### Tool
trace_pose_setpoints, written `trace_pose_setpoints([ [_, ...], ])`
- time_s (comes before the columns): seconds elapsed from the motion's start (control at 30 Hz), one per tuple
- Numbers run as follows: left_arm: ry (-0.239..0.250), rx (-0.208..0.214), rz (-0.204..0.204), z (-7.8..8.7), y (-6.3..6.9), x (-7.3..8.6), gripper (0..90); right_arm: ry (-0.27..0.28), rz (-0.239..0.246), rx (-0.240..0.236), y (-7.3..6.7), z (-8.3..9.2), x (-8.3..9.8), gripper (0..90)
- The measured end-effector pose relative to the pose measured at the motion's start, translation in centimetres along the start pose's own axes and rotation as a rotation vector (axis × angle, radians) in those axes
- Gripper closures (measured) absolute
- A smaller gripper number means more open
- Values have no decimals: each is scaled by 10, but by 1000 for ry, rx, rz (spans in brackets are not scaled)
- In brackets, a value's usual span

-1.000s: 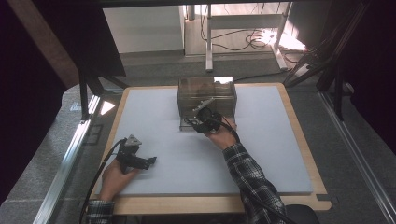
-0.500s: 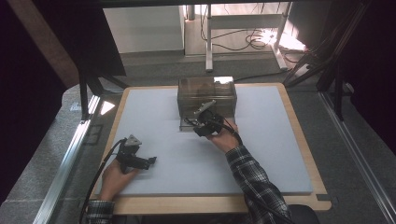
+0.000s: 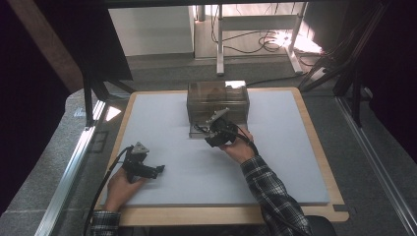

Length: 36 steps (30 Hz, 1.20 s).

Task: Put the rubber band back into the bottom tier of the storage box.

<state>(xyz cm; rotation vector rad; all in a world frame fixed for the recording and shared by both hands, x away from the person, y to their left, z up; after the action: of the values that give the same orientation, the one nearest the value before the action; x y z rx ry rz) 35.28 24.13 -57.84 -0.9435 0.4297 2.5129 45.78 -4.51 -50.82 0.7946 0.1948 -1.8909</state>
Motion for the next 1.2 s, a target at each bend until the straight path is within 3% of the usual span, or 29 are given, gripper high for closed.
trace_pose_setpoints([
  [1.2, -1, 0, 0, 0, 0, 0, 0, -30, -6, -22, 1, 19, 31, 273],
])
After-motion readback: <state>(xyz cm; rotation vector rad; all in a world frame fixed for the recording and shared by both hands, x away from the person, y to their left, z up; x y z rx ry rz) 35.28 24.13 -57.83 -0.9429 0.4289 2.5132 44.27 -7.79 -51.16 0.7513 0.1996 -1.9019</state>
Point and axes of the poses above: each handheld gripper's, and its own axes: z roughly backward along the jaws, x roughly out of its underside, y roughly to its right, the point moved 3 cm from there along -z, roughly forward along the jaws, and after that the axes turned 7 degrees about z, right-handed, at the moved point
